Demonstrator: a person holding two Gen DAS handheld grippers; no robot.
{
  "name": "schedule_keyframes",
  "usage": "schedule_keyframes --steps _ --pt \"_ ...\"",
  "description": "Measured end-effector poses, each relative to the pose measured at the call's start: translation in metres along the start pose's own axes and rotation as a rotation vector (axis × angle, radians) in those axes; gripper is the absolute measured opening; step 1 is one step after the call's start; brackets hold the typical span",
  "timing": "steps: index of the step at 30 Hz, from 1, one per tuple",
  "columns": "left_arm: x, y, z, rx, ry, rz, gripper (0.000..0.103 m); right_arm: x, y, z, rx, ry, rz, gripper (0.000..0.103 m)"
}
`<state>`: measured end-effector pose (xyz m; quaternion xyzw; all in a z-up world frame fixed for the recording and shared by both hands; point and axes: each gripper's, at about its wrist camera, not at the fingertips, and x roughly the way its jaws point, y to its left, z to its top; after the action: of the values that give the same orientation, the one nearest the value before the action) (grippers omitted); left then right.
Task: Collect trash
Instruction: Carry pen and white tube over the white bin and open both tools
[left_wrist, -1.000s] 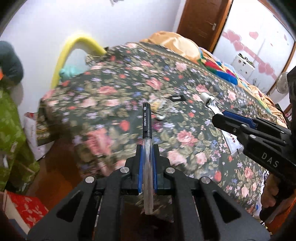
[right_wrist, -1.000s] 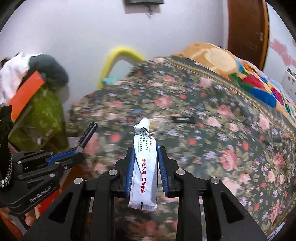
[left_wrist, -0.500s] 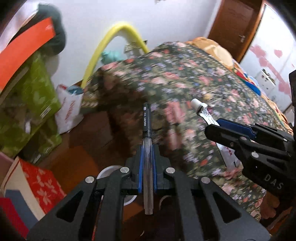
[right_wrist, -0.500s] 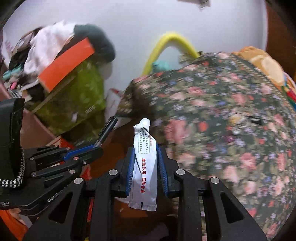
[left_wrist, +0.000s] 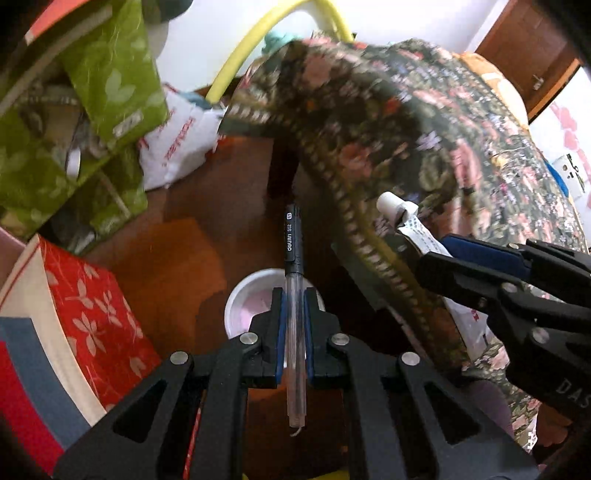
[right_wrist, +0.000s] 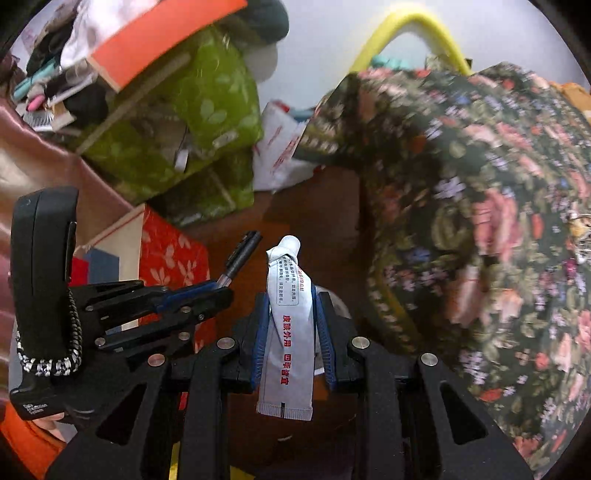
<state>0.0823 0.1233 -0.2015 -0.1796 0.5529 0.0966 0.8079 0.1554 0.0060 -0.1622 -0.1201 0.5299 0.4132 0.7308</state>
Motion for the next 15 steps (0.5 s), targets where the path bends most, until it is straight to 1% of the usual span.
schedule_keyframes --steps 5,10,13,15 --pt "0.016 0.017 -0.002 -0.028 0.037 0.001 0.007 0.024 0.004 0.002 -0.025 0.054 0.003 0.023" --pt "0.023 0.024 -0.001 -0.044 0.043 -0.005 0.007 0.038 0.006 0.007 -0.024 0.071 0.026 0.025" --pt "0.026 0.026 0.001 -0.06 0.049 -0.018 0.007 0.046 0.005 0.01 -0.017 0.109 0.013 0.031" --pt "0.03 0.028 0.002 -0.064 0.057 -0.004 0.008 0.048 0.004 0.009 -0.019 0.115 0.01 0.032"
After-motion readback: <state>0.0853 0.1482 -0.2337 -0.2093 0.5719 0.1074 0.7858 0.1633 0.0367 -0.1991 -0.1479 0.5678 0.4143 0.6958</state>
